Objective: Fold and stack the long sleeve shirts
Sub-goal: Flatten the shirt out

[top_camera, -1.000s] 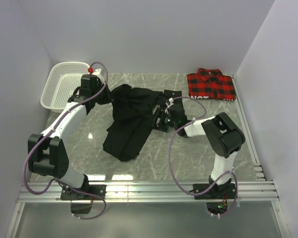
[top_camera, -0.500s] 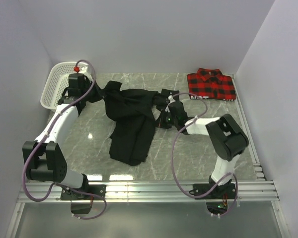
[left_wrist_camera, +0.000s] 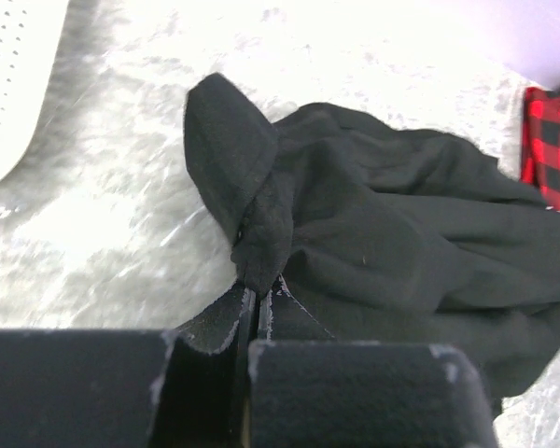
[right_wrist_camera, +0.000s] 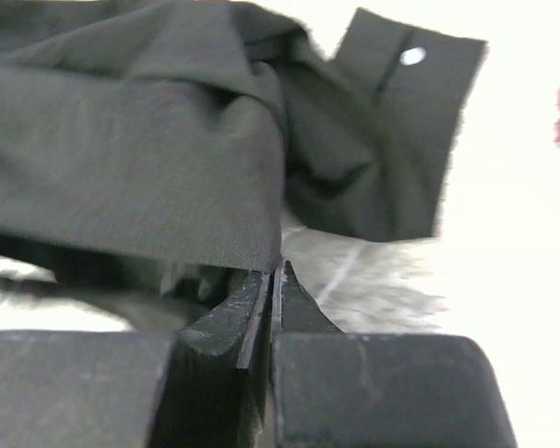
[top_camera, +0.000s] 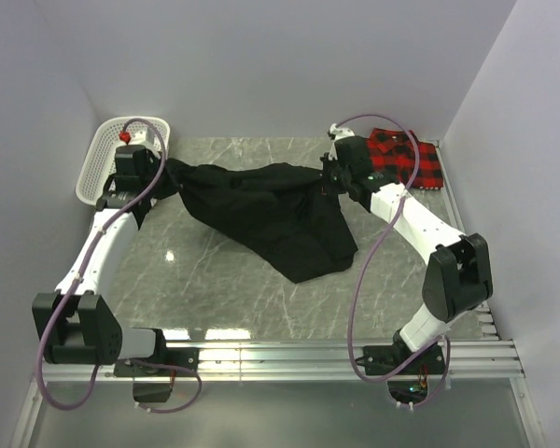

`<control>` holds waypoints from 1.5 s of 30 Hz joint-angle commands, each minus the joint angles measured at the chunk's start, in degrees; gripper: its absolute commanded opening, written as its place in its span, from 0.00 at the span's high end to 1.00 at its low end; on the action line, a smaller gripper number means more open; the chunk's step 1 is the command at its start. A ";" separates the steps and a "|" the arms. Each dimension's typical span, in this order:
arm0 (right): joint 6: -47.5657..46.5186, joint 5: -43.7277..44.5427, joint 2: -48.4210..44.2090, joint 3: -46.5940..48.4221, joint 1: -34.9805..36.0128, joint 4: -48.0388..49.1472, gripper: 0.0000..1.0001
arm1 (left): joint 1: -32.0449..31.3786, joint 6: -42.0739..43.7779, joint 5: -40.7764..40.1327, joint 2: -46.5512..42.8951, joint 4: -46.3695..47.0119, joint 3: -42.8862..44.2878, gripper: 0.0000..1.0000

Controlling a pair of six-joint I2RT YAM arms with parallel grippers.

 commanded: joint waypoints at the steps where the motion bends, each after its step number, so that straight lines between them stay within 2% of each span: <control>1: -3.62 9.17 0.99 2.98 0.00 -8.46 1.00 | 0.24 -0.40 -3.79 -3.47 -0.65 -2.25 1.00; 4: -2.73 14.98 0.11 4.55 -0.17 -8.90 1.00 | 0.24 0.74 -5.45 -5.23 -1.44 -5.24 1.00; 9: -4.58 16.74 -1.56 8.95 0.35 -10.92 1.00 | 0.24 1.27 -7.40 -10.59 -0.66 -9.99 1.00; 10: -4.76 16.57 -1.65 8.96 0.62 -10.75 0.98 | 0.24 1.19 -9.57 -11.20 -0.39 -10.52 1.00; 11: -4.76 16.40 -1.74 8.52 0.71 -9.70 0.91 | 0.24 1.10 -10.90 -11.56 -0.48 -11.04 1.00; 12: -4.58 16.74 -1.30 8.00 0.62 -9.25 0.79 | 0.24 1.10 -11.26 -11.47 -0.65 -11.05 0.99; 13: -3.54 18.23 -0.78 7.91 0.71 -9.68 0.55 | 0.24 0.92 -11.53 -11.21 -1.00 -10.87 1.00; 14: -2.48 18.59 -0.34 7.91 0.79 -11.34 0.46 | 0.24 0.84 -11.88 -10.86 -1.01 -10.70 0.99; 16: -2.21 14.32 -1.03 5.19 1.58 -10.84 0.35 | 0.24 0.66 -12.49 -10.77 -0.92 -10.87 1.00; 17: -2.12 13.07 -1.64 3.61 2.11 -9.44 0.33 | 0.24 0.66 -12.84 -10.68 -1.09 -10.96 1.00; 19: -1.33 10.17 -4.28 -1.31 3.68 -7.94 0.30 | 0.24 0.66 -13.72 -10.51 -1.09 -10.87 1.00; 20: -1.33 6.68 -5.16 -3.06 4.30 -6.45 0.30 | 0.24 0.66 -13.81 -10.33 -1.01 -10.87 0.99; 24: -1.86 2.26 -8.85 -10.36 8.43 -3.37 0.30 | 0.24 0.66 -13.81 -9.63 -1.09 -10.70 0.99; 28: 0.33 1.28 -6.75 -15.20 12.21 -1.87 0.30 | 0.24 0.66 -14.16 -9.36 -1.09 -10.61 0.99; 32: 1.66 -1.88 -2.46 -15.91 16.34 -2.65 0.28 | 0.24 0.57 -13.90 -9.10 -0.74 -11.05 1.00; 34: 1.92 -2.15 -1.04 -15.48 18.28 -3.88 0.22 | 0.24 0.57 -13.90 -9.01 -0.83 -10.87 1.00; 39: 2.01 -4.60 0.81 -16.79 19.25 -6.17 0.15 | 0.24 0.66 -13.99 -8.66 -0.74 -10.87 1.00; 45: -1.41 -4.78 1.86 -18.28 21.71 -9.25 0.15 | 0.24 0.75 -14.25 -8.22 -0.83 -10.70 1.00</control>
